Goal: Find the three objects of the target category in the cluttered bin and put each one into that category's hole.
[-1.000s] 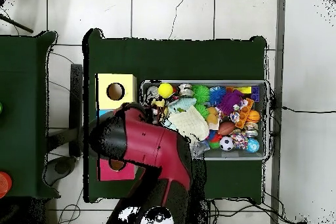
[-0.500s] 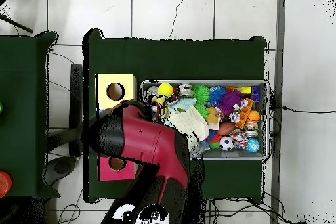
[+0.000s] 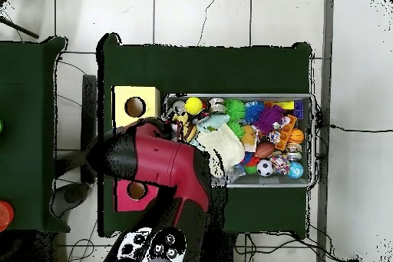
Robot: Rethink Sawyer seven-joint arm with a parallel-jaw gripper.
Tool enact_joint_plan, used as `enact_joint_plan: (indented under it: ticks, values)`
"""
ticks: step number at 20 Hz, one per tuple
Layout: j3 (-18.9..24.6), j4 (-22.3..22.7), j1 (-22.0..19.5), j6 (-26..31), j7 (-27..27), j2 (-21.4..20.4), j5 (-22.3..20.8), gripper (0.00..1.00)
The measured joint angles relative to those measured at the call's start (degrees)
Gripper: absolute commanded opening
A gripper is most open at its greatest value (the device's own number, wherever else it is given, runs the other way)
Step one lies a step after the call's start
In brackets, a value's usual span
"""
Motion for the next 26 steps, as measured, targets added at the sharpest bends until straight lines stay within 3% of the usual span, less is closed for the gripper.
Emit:
enact_joint_plan:
  ticks: [26]
  values:
    - [-4.93, -5.03, 4.68, 0.01, 0.09, 5.28, 1.21, 0.0]
